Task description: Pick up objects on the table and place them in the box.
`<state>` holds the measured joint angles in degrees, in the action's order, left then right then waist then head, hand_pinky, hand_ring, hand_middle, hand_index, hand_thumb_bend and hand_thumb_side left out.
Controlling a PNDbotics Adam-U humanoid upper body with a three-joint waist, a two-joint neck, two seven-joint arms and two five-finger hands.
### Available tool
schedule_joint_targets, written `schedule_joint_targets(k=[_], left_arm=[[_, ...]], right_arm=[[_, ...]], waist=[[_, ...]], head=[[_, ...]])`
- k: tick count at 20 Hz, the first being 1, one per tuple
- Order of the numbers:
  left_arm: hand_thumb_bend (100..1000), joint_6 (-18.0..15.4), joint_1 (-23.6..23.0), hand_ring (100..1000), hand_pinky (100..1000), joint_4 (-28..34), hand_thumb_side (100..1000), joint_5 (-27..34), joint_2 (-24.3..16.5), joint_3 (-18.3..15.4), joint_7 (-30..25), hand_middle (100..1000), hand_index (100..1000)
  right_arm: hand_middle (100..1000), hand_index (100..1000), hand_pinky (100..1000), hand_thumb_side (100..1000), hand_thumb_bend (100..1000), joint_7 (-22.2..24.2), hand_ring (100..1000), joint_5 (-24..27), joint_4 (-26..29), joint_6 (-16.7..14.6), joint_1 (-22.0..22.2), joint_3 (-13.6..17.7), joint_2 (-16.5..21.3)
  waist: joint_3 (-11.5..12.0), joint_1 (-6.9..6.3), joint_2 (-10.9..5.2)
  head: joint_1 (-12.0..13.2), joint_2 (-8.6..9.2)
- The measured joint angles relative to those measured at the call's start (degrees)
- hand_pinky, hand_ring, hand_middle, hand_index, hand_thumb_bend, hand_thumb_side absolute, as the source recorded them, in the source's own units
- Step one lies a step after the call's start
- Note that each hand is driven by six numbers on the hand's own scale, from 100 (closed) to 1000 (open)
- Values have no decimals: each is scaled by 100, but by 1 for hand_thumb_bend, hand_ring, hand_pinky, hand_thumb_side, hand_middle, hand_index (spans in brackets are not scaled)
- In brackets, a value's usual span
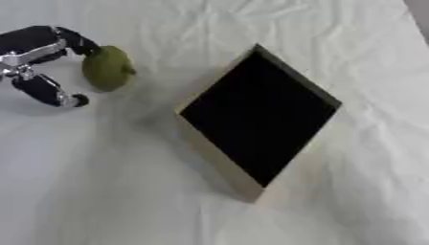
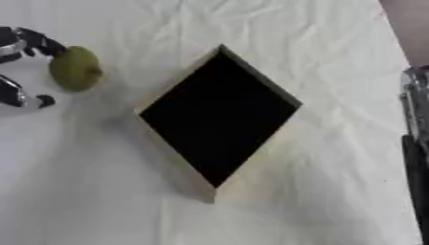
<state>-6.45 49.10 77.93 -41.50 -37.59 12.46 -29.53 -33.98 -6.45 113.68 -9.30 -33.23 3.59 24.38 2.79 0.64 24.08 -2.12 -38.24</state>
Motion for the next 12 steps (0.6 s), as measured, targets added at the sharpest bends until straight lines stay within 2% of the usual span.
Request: schedule_joint_targets(k=[7, 12], left_arm=[[536, -56, 213, 726, 626, -486, 100, -799, 260, 5, 488, 677, 889], [523, -155, 356, 703, 591, -828, 100, -998, 438, -31, 715, 646, 889]], right_arm=[[674, 824, 808, 625, 372, 30, 663, 11, 0, -13, -1, -14, -43], [674, 824, 809, 625, 370, 49, 664, 30, 0, -5, -1, -18, -49]], waist=[[-31, 25, 16], [-39, 28, 23]], head=[[57, 11], [91, 14]])
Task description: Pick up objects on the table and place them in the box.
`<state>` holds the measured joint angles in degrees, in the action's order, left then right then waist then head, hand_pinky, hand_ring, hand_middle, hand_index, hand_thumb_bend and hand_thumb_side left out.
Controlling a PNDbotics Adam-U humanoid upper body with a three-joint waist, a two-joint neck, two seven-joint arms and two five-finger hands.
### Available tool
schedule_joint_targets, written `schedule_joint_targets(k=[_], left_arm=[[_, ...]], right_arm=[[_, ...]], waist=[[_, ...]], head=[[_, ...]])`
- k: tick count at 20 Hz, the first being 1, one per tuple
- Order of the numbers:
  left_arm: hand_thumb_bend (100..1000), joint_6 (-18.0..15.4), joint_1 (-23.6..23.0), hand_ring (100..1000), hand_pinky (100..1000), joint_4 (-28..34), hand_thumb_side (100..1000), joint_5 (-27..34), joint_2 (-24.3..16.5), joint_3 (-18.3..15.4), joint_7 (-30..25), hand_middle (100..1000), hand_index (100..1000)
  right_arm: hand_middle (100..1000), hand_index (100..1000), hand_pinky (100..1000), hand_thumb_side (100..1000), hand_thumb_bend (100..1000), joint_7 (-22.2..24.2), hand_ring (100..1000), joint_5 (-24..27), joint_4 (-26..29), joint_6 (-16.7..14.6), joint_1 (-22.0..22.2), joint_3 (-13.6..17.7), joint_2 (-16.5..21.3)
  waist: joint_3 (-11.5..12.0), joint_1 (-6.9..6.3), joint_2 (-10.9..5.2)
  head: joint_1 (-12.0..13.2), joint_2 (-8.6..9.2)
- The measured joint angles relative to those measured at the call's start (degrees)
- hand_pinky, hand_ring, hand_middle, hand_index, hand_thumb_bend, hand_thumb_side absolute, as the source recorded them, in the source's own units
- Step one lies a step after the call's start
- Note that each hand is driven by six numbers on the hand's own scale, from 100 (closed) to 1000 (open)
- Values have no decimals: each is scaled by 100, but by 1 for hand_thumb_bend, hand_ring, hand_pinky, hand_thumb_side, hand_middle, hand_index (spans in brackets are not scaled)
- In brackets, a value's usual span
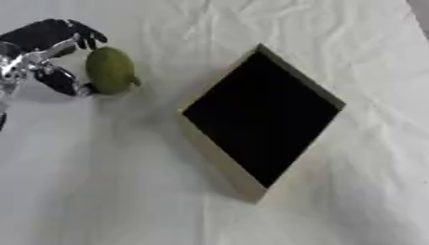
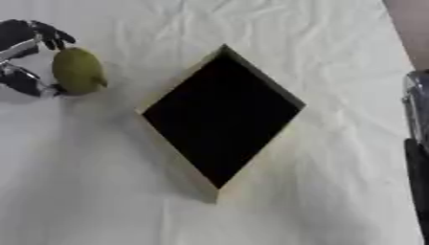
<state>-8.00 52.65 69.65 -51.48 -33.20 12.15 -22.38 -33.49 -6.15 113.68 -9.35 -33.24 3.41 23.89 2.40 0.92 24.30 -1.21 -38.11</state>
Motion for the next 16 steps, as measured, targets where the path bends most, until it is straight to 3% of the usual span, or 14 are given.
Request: schedule_joint_targets(k=[7, 12, 16], left_arm=[[512, 21, 12, 736, 622, 157, 100, 85, 62, -80, 90, 690, 896], [509, 120, 82, 751, 636, 654, 100, 383, 59, -241, -378, 713, 894], [509, 212, 227, 757, 631, 603, 100, 715, 69, -287, -910, 724, 889]], right_arm=[[673, 825, 810, 624, 369, 11, 664, 23, 0, -7, 1, -1, -1], [673, 825, 810, 623, 365, 12, 665, 27, 0, -7, 3, -2, -1], [673, 825, 810, 622, 364, 19, 665, 29, 0, -14, 3, -11, -1]], waist=[[-7, 15, 4], [-4, 7, 4], [-20, -6, 3]], head=[[-10, 0], [-26, 0], [-22, 1]])
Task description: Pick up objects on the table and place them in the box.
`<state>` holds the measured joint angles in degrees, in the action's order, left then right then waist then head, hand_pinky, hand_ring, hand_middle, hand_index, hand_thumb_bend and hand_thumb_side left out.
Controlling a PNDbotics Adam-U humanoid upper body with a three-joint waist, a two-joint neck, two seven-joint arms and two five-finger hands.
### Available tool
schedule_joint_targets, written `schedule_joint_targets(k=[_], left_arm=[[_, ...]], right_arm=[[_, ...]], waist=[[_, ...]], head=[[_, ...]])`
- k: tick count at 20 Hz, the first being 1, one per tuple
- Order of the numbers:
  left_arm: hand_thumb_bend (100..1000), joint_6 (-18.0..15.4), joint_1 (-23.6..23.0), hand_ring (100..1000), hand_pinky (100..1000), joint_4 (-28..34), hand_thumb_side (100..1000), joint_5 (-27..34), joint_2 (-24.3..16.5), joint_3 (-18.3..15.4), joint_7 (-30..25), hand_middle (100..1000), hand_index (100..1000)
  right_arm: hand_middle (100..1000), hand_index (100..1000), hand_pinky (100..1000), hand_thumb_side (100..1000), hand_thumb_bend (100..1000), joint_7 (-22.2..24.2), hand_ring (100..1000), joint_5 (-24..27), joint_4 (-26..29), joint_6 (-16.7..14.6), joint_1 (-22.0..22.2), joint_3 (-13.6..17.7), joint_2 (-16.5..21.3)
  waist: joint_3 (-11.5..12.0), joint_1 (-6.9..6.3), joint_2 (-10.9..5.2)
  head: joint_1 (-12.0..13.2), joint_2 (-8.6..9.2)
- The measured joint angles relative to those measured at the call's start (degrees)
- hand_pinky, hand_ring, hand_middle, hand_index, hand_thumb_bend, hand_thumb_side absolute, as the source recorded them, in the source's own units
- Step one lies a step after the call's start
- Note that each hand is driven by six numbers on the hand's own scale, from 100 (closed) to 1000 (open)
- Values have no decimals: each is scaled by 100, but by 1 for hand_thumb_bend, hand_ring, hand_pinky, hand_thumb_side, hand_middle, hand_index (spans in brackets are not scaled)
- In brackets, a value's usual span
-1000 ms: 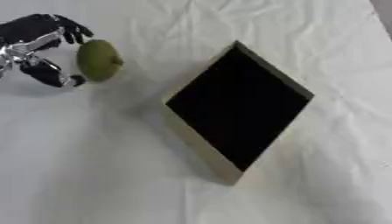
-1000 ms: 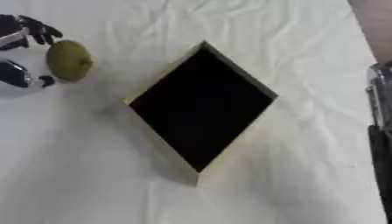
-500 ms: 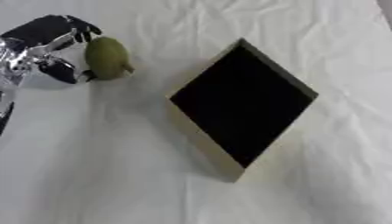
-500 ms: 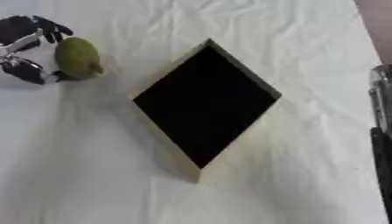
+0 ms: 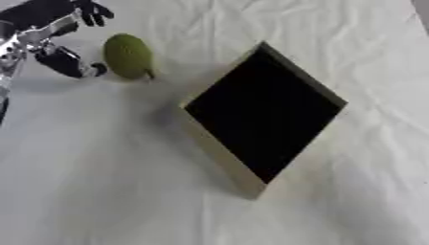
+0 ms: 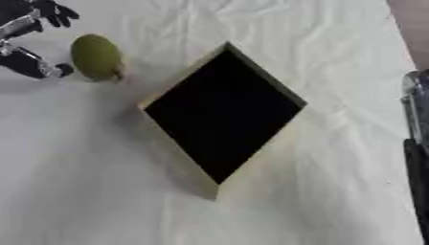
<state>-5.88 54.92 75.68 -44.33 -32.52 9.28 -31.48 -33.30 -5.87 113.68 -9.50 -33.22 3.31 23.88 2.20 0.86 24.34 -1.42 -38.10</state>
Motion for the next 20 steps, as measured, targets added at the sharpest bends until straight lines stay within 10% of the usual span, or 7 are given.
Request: schedule_joint_targets(k=[20], left_arm=[[474, 88, 362, 691, 561, -1007, 100, -368, 524, -66, 79, 637, 861]], right_arm=[[671, 825, 811, 621, 359, 20, 665, 54, 0, -19, -3, -22, -52]], waist=[[-50, 2, 0]], head=[[72, 43]])
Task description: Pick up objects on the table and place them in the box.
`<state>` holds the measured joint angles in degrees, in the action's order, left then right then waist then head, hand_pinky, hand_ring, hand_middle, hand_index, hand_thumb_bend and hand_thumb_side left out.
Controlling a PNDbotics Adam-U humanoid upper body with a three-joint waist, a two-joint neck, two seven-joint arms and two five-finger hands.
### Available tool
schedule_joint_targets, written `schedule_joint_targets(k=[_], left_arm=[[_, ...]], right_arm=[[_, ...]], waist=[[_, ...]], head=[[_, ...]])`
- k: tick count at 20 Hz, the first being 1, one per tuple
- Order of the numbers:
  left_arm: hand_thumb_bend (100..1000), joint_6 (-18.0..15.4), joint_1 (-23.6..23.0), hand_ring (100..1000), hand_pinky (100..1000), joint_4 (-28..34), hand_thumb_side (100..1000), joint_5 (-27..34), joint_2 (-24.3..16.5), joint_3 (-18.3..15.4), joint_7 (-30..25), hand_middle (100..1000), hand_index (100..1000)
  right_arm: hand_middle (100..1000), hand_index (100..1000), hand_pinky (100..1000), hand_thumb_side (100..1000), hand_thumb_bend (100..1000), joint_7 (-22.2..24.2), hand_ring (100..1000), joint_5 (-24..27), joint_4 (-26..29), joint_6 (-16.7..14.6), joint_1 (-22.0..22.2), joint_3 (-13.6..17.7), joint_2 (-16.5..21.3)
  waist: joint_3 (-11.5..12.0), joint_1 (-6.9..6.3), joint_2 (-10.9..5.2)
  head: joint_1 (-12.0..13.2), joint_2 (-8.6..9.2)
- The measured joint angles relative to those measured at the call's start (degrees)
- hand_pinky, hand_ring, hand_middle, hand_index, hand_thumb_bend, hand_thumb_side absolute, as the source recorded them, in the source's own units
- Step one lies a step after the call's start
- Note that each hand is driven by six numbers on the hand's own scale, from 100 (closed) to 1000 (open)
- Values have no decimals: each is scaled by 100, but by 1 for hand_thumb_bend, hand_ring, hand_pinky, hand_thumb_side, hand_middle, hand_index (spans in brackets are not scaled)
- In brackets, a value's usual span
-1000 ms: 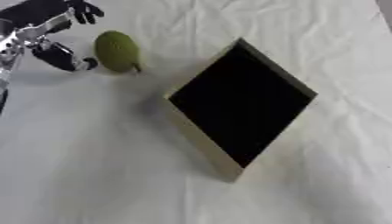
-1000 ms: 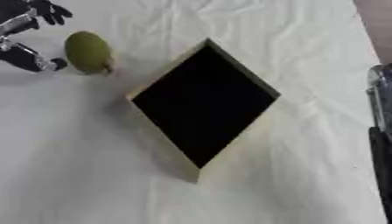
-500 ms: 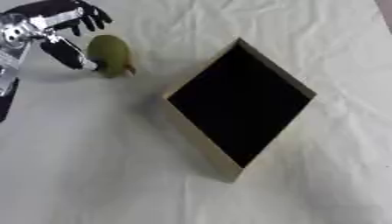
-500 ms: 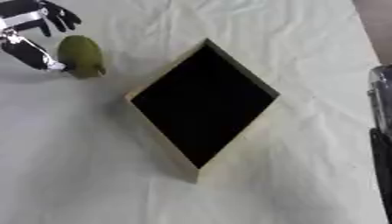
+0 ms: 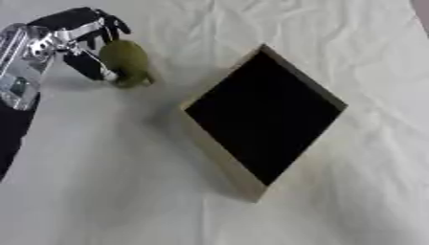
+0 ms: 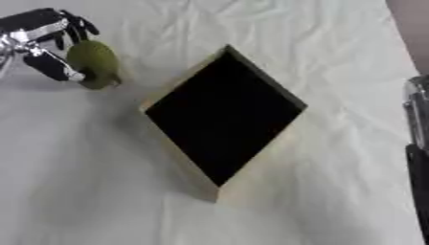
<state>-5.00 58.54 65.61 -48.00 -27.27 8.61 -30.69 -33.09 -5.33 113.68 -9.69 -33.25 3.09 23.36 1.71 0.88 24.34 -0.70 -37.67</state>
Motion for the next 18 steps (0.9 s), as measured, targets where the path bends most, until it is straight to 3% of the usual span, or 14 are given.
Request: schedule_joint_targets(k=[2, 3, 5, 9, 14, 18], left_arm=[[474, -10, 0, 691, 561, -21, 100, 0, 0, 0, 15, 637, 861], [350, -16, 4, 419, 198, -21, 100, -3, 0, -1, 24, 369, 590], [329, -48, 64, 359, 100, 36, 100, -64, -2, -13, 86, 307, 520], [314, 23, 32, 302, 100, 424, 100, -340, -5, -12, 363, 239, 444], [315, 83, -53, 285, 100, 796, 100, -500, -5, 77, 804, 224, 431], [314, -114, -35, 298, 100, 1250, 100, -643, -12, 203, 1158, 240, 445]], right_arm=[[671, 825, 811, 621, 359, 3, 665, 0, 0, -3, 0, 0, 0], [670, 826, 811, 620, 356, 4, 665, 1, 0, -4, 0, 0, 0], [668, 826, 811, 620, 354, 4, 665, 1, 0, -5, 1, 0, 0], [667, 826, 811, 620, 352, 1, 665, 1, 0, -8, 1, 1, 0], [667, 826, 811, 619, 350, -3, 665, 2, 0, -10, 1, 4, 0], [668, 826, 810, 618, 349, -37, 666, 1, 0, -24, 1, 29, 0]], waist=[[0, 0, 0], [2, 1, 0], [31, 16, 0], [39, 35, -1], [39, 52, -3], [42, 53, -22]], head=[[0, 0], [-1, 0], [-14, -2], [-34, -4], [-36, -5], [-43, -11]])
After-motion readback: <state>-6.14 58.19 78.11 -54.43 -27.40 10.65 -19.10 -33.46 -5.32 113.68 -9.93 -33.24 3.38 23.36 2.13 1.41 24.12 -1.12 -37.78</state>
